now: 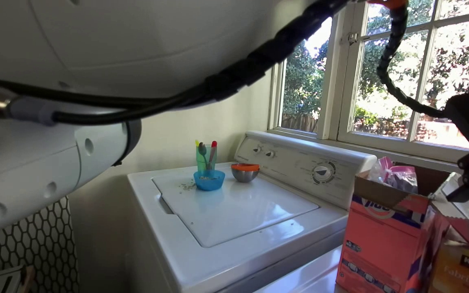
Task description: Put the clear plastic inside the orange box and close the box.
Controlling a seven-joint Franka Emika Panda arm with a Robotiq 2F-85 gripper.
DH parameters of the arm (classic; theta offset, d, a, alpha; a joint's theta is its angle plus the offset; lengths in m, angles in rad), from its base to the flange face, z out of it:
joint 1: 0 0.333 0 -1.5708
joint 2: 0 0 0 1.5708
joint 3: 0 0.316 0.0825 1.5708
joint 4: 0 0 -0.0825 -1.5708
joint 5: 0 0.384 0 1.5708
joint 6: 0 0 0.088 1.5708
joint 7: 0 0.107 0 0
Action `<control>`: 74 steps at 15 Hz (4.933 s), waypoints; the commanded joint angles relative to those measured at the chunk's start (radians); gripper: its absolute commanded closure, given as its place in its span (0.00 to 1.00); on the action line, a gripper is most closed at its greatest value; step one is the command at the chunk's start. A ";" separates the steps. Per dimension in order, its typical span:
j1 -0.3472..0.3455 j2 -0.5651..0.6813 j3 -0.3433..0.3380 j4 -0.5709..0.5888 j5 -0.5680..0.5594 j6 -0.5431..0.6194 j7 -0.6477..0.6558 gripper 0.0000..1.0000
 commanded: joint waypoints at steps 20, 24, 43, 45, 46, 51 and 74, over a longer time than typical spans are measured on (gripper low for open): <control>-0.055 0.040 0.088 0.006 0.101 0.035 -0.050 0.00; -0.055 0.000 0.060 0.009 0.039 0.008 -0.226 0.00; -0.062 0.009 0.080 0.004 0.004 -0.074 -0.551 0.00; -0.064 0.009 0.075 0.004 0.003 -0.069 -0.564 0.00; -0.064 0.011 0.073 0.004 0.005 -0.062 -0.543 0.00; -0.032 0.019 0.023 0.004 -0.016 0.018 -0.233 0.00; -0.087 0.035 0.150 0.021 0.347 0.124 0.031 0.00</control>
